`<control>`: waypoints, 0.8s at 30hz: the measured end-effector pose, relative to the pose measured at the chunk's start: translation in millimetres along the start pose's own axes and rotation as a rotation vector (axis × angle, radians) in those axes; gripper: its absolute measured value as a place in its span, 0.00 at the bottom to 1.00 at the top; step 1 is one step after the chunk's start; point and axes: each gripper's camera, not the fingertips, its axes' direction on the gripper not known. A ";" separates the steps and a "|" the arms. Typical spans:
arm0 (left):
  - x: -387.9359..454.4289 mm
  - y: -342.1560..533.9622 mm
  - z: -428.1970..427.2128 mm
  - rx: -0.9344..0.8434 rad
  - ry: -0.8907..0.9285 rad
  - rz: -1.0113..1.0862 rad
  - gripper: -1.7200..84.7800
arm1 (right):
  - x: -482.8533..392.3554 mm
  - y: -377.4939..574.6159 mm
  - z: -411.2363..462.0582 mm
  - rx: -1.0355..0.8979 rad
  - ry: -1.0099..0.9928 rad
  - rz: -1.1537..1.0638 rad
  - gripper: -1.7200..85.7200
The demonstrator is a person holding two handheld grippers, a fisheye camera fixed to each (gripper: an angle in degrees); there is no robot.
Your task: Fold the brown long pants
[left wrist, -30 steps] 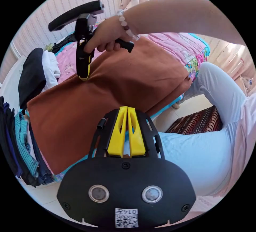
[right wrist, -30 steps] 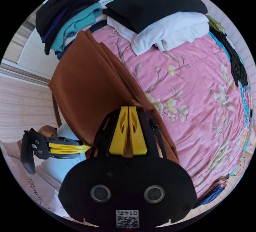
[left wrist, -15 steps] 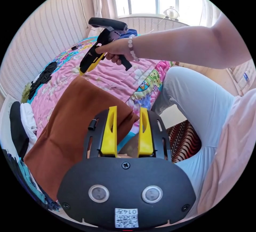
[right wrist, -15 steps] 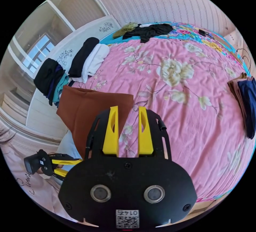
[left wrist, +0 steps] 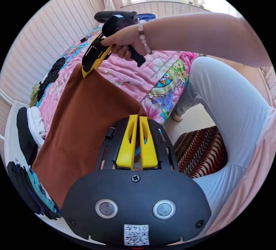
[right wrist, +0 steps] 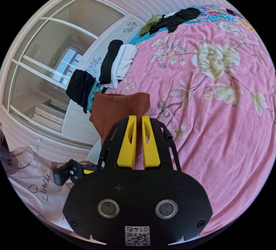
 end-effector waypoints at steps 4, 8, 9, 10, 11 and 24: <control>-1.9 -7.3 -44.1 0.125 0.037 0.033 0.01 | 13.9 16.0 -38.4 0.034 -0.066 -0.014 0.04; -25.2 -22.9 -80.1 0.322 0.220 -0.028 0.01 | 33.2 44.6 -107.5 0.107 -0.050 0.012 0.04; -35.5 -28.1 -89.3 0.391 0.289 -0.055 0.01 | 37.0 49.6 -119.6 0.122 -0.051 0.022 0.04; -41.2 -30.1 -92.9 0.424 0.323 -0.070 0.01 | 44.4 59.8 -143.6 0.154 -0.058 0.045 0.04; -53.9 -32.4 -97.7 0.480 0.393 -0.105 0.01 | 50.8 69.4 -165.6 0.183 -0.059 0.073 0.04; -253.0 167.6 -157.0 0.597 0.199 -0.692 0.01 | -19.7 -5.8 -82.8 0.205 -0.390 -0.068 0.08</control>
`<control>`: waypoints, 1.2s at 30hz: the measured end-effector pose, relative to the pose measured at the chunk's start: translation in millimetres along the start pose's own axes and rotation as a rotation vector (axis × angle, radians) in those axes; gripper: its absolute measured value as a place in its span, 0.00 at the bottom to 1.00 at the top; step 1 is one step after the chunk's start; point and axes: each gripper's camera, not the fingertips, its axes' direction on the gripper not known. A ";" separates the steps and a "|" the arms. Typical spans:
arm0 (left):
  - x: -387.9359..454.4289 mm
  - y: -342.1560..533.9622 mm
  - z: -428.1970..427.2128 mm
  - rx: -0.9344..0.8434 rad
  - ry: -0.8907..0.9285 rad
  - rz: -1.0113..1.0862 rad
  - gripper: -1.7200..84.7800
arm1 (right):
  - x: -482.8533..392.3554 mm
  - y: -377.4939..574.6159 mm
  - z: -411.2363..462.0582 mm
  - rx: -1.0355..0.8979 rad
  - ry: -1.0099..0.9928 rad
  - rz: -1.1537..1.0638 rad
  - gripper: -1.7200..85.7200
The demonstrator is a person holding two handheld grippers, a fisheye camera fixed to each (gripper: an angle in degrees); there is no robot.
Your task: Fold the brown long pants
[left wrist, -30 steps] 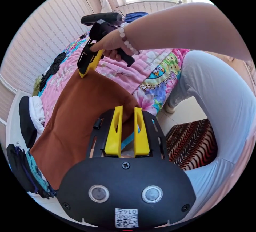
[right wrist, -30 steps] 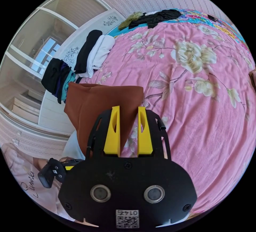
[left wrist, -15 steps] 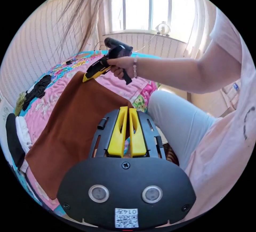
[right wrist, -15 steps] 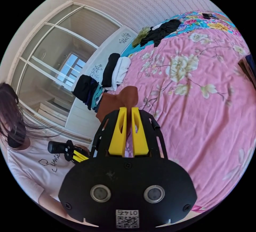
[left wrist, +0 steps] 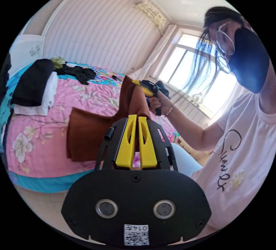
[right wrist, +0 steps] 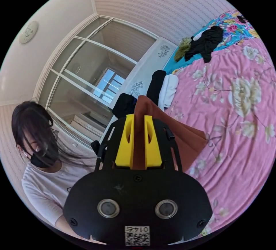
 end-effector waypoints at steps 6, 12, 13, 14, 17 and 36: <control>-83.4 39.9 6.3 -0.194 -0.363 -0.238 0.01 | 21.1 -22.5 144.1 -0.152 -0.053 0.021 0.03; -67.2 28.0 3.0 -0.129 -0.344 -0.169 0.01 | -21.4 3.2 123.6 -0.246 0.237 -0.194 0.02; -60.1 18.2 7.6 -0.132 -0.319 -0.132 0.01 | -29.9 16.5 121.0 -0.285 0.293 -0.235 0.02; -56.3 12.9 10.5 -0.132 -0.305 -0.107 0.01 | -35.7 31.6 121.9 -0.332 0.354 -0.248 0.02; -41.6 -7.9 37.3 -0.162 -0.292 -0.002 0.01 | -42.9 76.5 141.2 -0.475 0.401 -0.240 0.02; 35.9 -9.1 108.1 -0.363 -0.421 0.244 0.01 | -63.0 48.9 140.1 -0.167 0.749 -0.252 0.09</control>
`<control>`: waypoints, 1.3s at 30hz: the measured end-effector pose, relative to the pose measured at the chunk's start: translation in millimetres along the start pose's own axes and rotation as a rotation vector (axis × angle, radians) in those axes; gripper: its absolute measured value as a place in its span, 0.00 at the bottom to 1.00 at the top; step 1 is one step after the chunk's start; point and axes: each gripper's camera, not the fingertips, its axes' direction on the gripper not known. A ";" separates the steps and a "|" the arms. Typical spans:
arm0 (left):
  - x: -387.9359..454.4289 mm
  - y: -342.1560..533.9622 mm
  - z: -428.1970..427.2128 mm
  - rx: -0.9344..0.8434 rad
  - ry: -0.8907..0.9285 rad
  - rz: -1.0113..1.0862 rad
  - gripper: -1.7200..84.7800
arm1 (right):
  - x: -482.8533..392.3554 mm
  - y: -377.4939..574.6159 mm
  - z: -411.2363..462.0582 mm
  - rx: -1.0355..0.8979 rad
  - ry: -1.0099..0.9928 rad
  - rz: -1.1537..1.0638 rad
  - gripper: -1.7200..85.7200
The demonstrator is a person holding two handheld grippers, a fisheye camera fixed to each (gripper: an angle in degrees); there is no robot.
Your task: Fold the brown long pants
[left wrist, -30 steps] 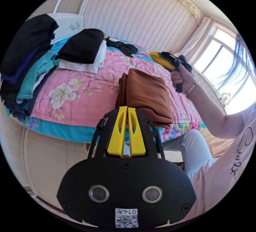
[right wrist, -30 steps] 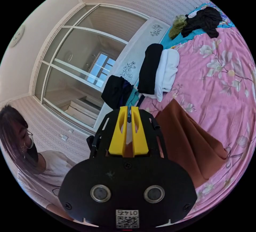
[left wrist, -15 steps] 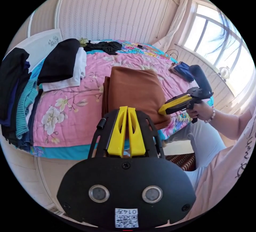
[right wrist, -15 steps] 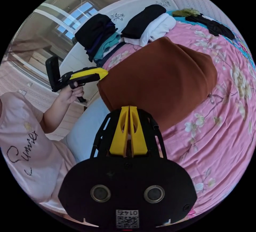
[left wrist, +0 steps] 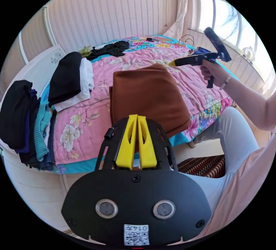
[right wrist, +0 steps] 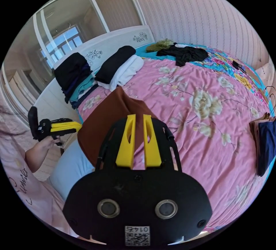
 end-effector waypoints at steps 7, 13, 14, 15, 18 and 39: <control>37.7 -1.7 59.7 -0.130 0.183 0.065 0.01 | -8.1 -46.7 36.5 -0.183 -0.051 -0.148 0.05; 51.5 -2.7 76.2 -0.229 0.162 0.174 0.01 | -13.0 -62.6 25.1 -0.160 -0.046 -0.185 0.02; 53.7 -2.3 78.2 -0.246 0.159 0.192 0.01 | -14.5 -66.7 29.1 -0.163 -0.035 -0.187 0.02; 55.4 -0.1 81.8 -0.269 0.166 0.210 0.01 | -14.5 -68.9 31.7 -0.166 -0.026 -0.184 0.02; 43.4 6.4 87.3 -0.268 0.234 0.145 0.01 | -0.8 -78.8 45.6 -0.172 -0.058 -0.096 0.02; 101.3 -26.3 96.6 -0.256 0.273 0.275 0.01 | 26.2 -85.4 20.8 -0.173 -0.153 -0.070 0.02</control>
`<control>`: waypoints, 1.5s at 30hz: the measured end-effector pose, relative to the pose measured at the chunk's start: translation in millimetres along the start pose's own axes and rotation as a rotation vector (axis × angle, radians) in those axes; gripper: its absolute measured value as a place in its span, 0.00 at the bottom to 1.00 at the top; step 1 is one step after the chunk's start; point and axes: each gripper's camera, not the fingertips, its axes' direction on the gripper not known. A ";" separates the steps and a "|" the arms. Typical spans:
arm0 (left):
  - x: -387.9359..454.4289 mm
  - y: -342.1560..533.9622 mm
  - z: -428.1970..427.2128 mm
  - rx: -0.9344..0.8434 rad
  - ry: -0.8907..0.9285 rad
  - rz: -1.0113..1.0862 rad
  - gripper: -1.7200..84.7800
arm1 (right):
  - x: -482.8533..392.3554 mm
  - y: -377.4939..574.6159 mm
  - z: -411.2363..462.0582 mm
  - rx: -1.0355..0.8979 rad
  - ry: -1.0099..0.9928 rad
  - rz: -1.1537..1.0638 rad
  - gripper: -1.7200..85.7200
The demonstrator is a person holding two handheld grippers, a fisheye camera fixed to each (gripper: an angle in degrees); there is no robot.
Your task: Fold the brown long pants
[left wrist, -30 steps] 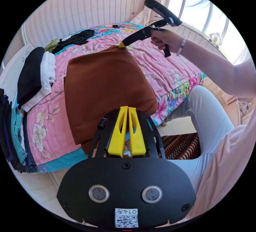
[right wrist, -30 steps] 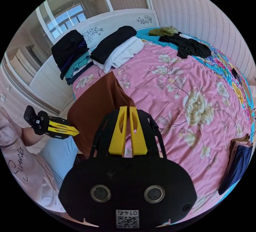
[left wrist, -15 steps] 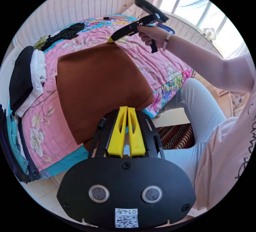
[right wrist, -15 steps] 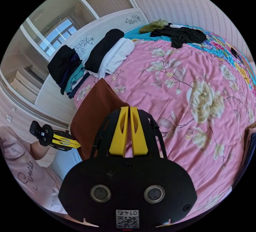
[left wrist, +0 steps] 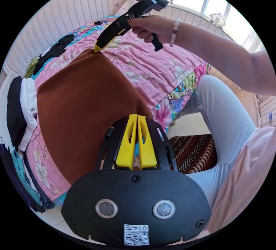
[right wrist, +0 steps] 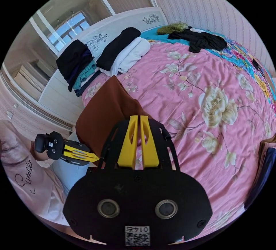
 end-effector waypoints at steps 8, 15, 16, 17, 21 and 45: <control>-15.3 2.2 -3.8 -0.010 0.050 0.010 0.01 | 30.7 -21.6 11.0 0.030 -0.015 0.133 0.02; -40.0 20.4 -48.7 0.103 0.097 -0.077 0.01 | 31.4 -40.5 -3.9 0.066 0.008 0.114 0.02; -46.9 29.2 -60.8 0.137 0.066 -0.113 0.01 | 19.0 -50.9 -9.8 0.073 0.006 0.029 0.03; -51.5 33.7 -64.7 0.143 0.048 -0.135 0.01 | 9.0 -63.7 -8.8 0.053 -0.027 -0.041 0.04; -86.3 58.1 -56.9 0.115 0.107 -0.243 0.01 | -0.3 -100.5 36.0 -0.152 -0.058 -0.105 0.10; -277.9 156.6 -126.4 0.420 0.044 -0.656 0.18 | 31.2 91.6 12.4 0.160 -0.216 0.425 0.21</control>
